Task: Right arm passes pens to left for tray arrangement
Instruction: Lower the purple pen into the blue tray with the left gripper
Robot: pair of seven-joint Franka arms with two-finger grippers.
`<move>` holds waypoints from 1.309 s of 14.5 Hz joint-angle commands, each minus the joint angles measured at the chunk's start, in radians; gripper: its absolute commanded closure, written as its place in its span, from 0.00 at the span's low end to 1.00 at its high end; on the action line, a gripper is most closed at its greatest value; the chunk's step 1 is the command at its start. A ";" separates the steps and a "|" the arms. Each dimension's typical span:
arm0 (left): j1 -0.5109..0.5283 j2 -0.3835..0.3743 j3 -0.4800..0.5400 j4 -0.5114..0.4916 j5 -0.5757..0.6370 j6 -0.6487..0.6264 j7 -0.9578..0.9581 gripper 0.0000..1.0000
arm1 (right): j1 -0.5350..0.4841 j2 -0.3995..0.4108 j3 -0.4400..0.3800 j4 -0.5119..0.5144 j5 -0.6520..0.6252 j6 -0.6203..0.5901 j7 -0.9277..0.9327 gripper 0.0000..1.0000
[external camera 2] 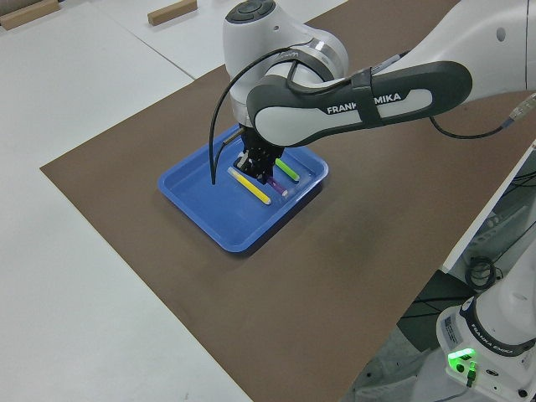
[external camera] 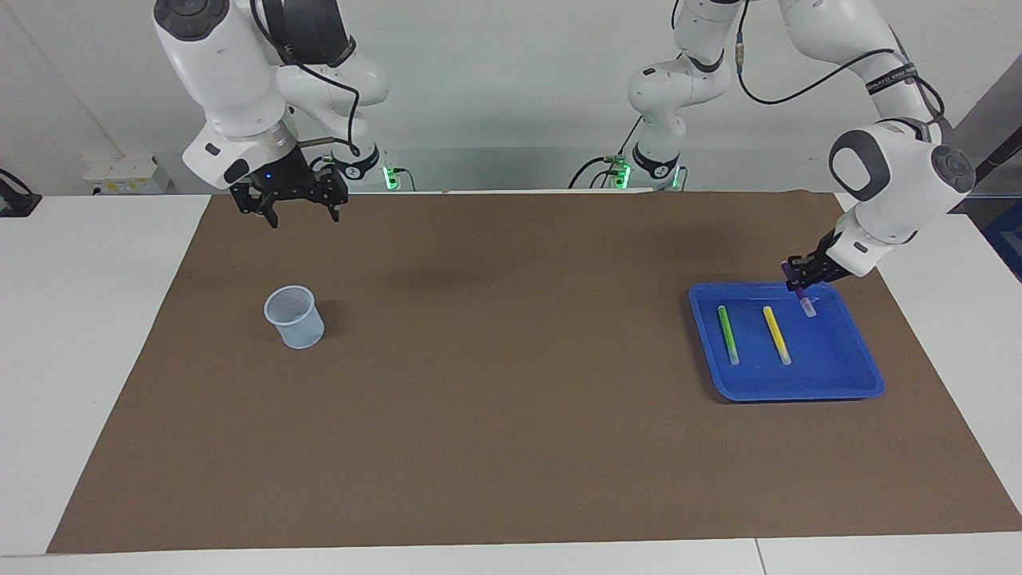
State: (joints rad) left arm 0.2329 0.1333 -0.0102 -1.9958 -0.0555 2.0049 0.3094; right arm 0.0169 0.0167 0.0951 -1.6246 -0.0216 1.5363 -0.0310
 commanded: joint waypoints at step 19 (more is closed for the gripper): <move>0.069 0.181 -0.011 -0.031 0.046 0.321 0.030 0.81 | -0.003 -0.017 0.008 0.037 -0.006 -0.031 0.066 0.00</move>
State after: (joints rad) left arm 0.2854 0.3057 -0.0108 -2.0114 -0.0239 2.2844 0.3271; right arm 0.0121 0.0061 0.1052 -1.5918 -0.0253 1.5092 0.0184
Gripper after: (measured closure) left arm 0.811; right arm 0.000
